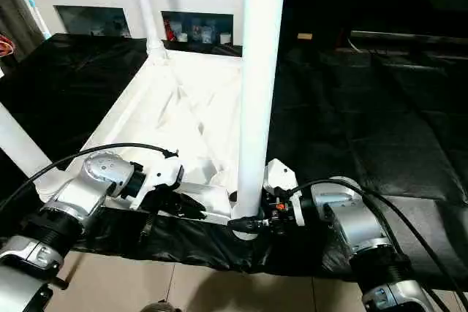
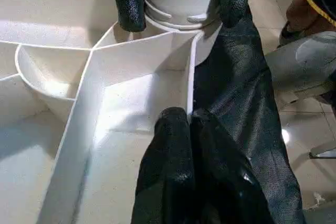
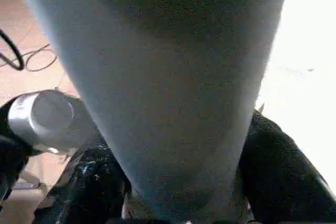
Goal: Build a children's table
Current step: Rotate leg to tighten
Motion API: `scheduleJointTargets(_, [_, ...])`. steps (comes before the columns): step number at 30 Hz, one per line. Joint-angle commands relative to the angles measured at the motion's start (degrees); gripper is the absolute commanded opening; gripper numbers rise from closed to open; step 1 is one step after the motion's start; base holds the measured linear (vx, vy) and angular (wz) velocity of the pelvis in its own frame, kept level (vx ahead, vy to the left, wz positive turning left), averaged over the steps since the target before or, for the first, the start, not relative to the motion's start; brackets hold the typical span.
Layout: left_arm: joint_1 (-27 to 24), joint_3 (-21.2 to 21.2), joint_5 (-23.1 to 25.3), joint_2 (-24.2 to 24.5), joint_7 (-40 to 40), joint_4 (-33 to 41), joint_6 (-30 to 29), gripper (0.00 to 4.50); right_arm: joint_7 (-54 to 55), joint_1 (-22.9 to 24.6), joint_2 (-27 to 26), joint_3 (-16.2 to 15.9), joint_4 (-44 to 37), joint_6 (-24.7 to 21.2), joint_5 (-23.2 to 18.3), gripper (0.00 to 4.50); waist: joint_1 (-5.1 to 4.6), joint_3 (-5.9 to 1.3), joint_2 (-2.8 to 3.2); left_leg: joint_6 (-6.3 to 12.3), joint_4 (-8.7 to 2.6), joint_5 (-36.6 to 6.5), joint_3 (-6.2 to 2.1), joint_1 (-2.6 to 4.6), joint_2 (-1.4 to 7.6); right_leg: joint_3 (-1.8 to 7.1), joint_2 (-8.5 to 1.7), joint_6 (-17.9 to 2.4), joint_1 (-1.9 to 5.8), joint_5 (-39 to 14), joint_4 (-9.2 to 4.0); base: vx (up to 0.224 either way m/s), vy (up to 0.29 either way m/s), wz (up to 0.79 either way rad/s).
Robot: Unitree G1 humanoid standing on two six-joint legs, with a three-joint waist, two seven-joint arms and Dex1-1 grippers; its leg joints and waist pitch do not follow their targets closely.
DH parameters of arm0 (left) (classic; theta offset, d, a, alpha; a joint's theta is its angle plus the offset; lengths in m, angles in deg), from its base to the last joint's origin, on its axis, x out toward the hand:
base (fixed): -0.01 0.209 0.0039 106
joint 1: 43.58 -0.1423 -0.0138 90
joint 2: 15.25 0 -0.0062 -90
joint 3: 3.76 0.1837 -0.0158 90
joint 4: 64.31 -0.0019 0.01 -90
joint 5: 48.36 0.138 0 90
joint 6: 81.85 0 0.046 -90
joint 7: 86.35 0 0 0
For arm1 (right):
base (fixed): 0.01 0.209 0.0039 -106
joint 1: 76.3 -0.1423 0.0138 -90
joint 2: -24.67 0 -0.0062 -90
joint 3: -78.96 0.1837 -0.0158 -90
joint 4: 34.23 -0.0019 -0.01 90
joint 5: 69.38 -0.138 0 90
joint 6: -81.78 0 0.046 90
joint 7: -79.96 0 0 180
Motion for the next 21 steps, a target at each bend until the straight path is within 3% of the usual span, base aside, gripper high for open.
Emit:
scheduleJointTargets(1, [1.06, -1.38, 0.37, -3.33, 9.39, 1.01, -1.17, 0.0, 1.31, 2.22, -4.2, -3.5, -1.09, -1.46, -1.51, 2.5, -0.37, -2.91, -0.71, 3.8, -3.51, -11.8, -0.33, -0.14, 2.42, 2.93, -3.8, -9.68, 2.92, -16.18, -3.96, 0.0, 0.0, 0.0])
scheduleJointTargets(6, [0.55, -2.01, 1.34, -5.71, 15.24, 1.7, -3.11, 0.0, 10.84, 2.0, -8.4, -1.37, 2.33, -0.13, 0.34, 2.49, -0.84, -2.23, -0.73, 1.5, -4.08, -17.72, -0.68, 0.49, 2.21, 2.84, -4.23, -5.65, 2.43, -30.4, -5.56, 0.0, 0.0, 0.0])
scheduleJointTargets(10, [0.67, -2.39, 2.65, -8.0, 20.9, 1.52, -4.22, 0.0, 21.77, -0.21, -12.37, 0.71, 8.24, 0.55, 3.22, 2.49, -2.53, -1.95, -0.76, -0.07, -4.21, -20.6, -1.17, 0.49, 1.73, 2.12, -4.26, -2.89, 2.28, -36.53, -6.46, 0.0, 0.0, 0.0])
scheduleJointTargets(12, [0.84, -2.64, 3.5, -9.77, 24.98, 1.35, -5.15, 0.0, 29.13, -2.07, -15.22, 2.68, 12.01, -0.05, 4.13, 2.49, -3.33, -2.04, -0.55, -0.12, -4.18, -21.13, -1.2, 0.83, 1.67, 1.94, -4.2, -2.88, 2.0, -36.66, -6.9, 0.0, 0.0, 0.0])
scheduleJointTargets(14, [0.97, -2.64, 4.34, -11.37, 28.2, 1.3, -5.9, 0.0, 34.8, -3.73, -17.64, 3.89, 14.77, -0.6, 4.57, 2.49, -4.2, -2.2, -0.3, 0.18, -4.47, -20.97, -1.39, 0.37, 1.73, 1.62, -4.06, -3.32, 2.56, -34.07, -6.73, 0.0, 0.0, 0.0])
scheduleJointTargets(17, [0.89, -2.22, 6.23, -13.95, 33.15, 1.77, -7.29, 0.0, 44.19, -6.71, -21.29, 5.49, 19.44, -0.08, 5.95, 2.49, -5.16, -2.03, -0.3, -0.05, -4.36, -23.43, -1.37, 0.85, 1.62, 1.55, -3.98, -3.63, 2.02, -34.25, -7.13, 0.0, 0.0, 0.0])
scheduleJointTargets(18, [0.86, -2.15, 6.91, -15.01, 35.3, 1.98, -7.9, 0.0, 47.59, -7.84, -22.34, 6.08, 21.08, -0.22, 6.43, 2.49, -5.24, -2.09, 0.02, -0.14, -4.36, -23.41, -1.39, 0.94, 1.62, 1.69, -4.03, -3.95, 1.93, -33.8, -6.99, 0.0, 0.0, 0.0])
scheduleJointTargets(21, [0.72, -1.58, 8.66, -17.28, 40.01, 2.49, -8.54, 0.0, 54.15, -10.74, -24.41, 7.25, 25.36, 1.23, 7.56, 2.49, -5.77, -2.23, -0.06, 0.4, -4.36, -22.61, -1.22, 0.88, 1.61, 1.89, -3.9, -4.94, 1.97, -31.05, -6.84, 0.0, 0.0, 0.0])
